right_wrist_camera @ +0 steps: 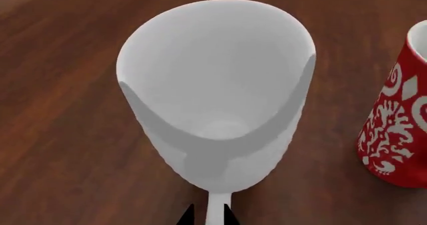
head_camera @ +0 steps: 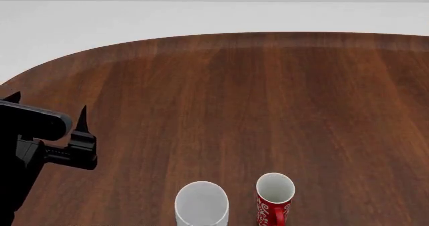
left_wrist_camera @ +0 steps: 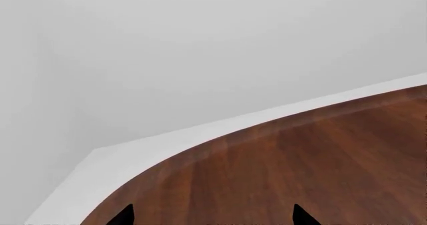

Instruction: Put the white mug on the plate.

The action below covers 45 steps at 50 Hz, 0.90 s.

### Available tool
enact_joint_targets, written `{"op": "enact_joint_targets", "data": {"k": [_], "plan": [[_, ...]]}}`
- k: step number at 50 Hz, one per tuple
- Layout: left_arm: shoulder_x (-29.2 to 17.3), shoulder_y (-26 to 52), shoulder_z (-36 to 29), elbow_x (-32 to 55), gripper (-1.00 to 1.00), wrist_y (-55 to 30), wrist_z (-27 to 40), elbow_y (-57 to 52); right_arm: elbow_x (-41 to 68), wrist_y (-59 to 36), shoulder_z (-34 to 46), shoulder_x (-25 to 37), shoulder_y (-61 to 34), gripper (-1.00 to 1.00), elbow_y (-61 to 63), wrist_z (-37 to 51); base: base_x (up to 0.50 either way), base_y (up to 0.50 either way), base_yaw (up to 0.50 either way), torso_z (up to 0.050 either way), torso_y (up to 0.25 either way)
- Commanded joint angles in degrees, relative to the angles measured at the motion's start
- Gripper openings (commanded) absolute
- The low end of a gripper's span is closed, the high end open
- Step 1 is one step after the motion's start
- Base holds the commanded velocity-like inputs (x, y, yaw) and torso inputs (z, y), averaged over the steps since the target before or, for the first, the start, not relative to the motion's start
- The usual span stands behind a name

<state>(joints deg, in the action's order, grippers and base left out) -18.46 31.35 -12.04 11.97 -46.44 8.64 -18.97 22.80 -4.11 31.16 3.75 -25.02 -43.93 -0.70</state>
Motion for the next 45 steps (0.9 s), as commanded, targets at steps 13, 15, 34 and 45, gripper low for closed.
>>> {"op": "enact_joint_targets", "data": {"k": [13, 15, 34, 45], "plan": [[0.27, 0.86, -0.45, 0.13, 1.00, 1.84, -0.05, 2.81, 2.60, -8.72, 2.96, 8.48, 11.90, -1.00, 31.24, 7.01, 0.00, 0.00, 0.00, 0.000, 0.000], [0.32, 1.09, -0.46, 0.18, 1.00, 1.76, -0.02, 2.88, 3.13, -9.78, 2.95, 9.21, 12.80, -1.00, 33.91, 7.65, 0.00, 0.00, 0.00, 0.000, 0.000], [0.93, 1.97, -1.13, 0.43, 1.00, 2.13, 0.21, 3.71, 6.73, -13.60, 0.68, 16.53, 22.78, -1.00, 55.34, 14.76, 0.00, 0.00, 0.00, 0.000, 0.001], [1.03, 2.32, -1.13, 0.88, 1.00, 2.69, 0.03, 3.93, 8.16, -12.64, -1.48, 18.68, 29.38, -1.00, 62.31, 19.20, 0.00, 0.00, 0.00, 0.000, 0.000]]}}
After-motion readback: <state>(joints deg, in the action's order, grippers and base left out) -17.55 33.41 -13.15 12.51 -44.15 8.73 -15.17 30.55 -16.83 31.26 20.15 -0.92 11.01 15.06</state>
